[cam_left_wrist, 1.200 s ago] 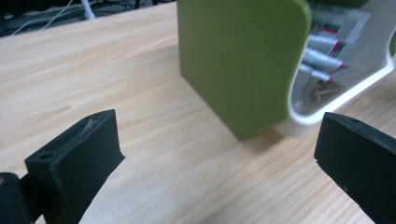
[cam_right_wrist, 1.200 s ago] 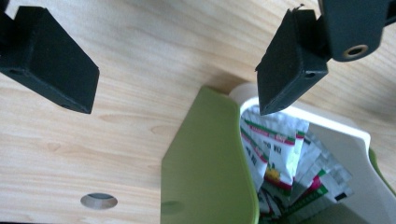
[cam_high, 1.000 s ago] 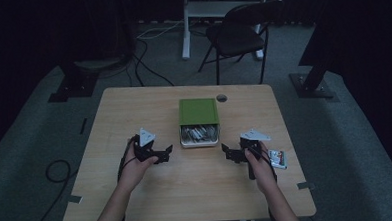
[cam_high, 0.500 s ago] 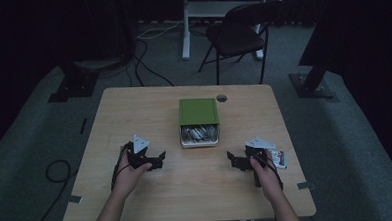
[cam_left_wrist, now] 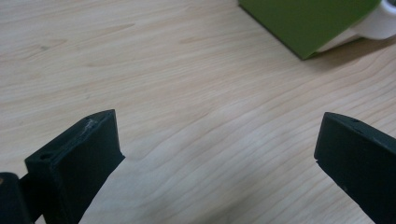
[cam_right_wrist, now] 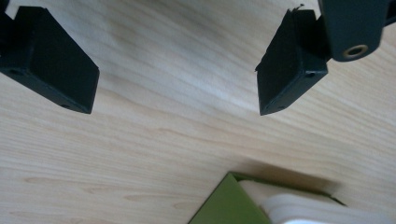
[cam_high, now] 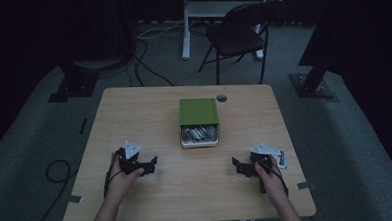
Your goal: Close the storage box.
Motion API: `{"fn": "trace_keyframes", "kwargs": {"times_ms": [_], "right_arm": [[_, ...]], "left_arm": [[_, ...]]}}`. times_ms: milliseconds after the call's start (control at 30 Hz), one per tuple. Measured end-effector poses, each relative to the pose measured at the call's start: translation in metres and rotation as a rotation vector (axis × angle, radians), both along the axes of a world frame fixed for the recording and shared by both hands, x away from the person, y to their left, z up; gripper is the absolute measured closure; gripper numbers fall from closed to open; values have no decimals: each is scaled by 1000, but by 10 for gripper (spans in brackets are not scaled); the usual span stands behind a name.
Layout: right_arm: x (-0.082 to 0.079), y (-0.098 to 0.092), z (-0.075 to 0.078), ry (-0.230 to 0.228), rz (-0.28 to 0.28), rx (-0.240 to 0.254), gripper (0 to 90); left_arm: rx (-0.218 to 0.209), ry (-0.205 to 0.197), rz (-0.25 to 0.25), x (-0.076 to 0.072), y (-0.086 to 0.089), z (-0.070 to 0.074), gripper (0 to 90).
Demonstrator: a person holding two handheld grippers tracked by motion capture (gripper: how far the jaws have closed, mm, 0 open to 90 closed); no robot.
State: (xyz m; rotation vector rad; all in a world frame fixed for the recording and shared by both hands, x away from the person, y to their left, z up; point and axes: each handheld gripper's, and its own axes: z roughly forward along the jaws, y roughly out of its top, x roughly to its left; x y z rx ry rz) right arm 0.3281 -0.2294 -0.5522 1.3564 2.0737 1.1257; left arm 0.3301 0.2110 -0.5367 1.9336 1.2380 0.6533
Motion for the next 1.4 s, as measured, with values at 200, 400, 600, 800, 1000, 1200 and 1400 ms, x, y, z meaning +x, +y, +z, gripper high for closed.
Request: {"fn": "trace_keyframes", "kwargs": {"times_ms": [200, 400, 600, 800, 1000, 1200, 1400], "right_arm": [[-7, -4, -4, 6, 9, -24, 129], [-15, -10, -7, 14, 15, -48, 129], [-19, -15, -8, 23, 25, -53, 129], [-21, -18, -9, 44, 53, -63, 129], [-22, -15, -11, 71, 99, -114, 129], [-22, -13, -11, 73, 117, -131, 125], [-22, -13, -11, 74, 117, -131, 125]], "left_arm": [[8, 14, 33, -6, 10, -3, 11], [16, 39, 82, -10, 20, -6, 11], [8, 72, 141, -11, 28, -12, 11], [-4, 91, 198, -14, 40, -12, 11], [11, 107, 270, -16, 52, -12, 11], [48, 131, 309, -20, 62, -15, 11], [55, 147, 340, -25, 68, -18, 12]]}}
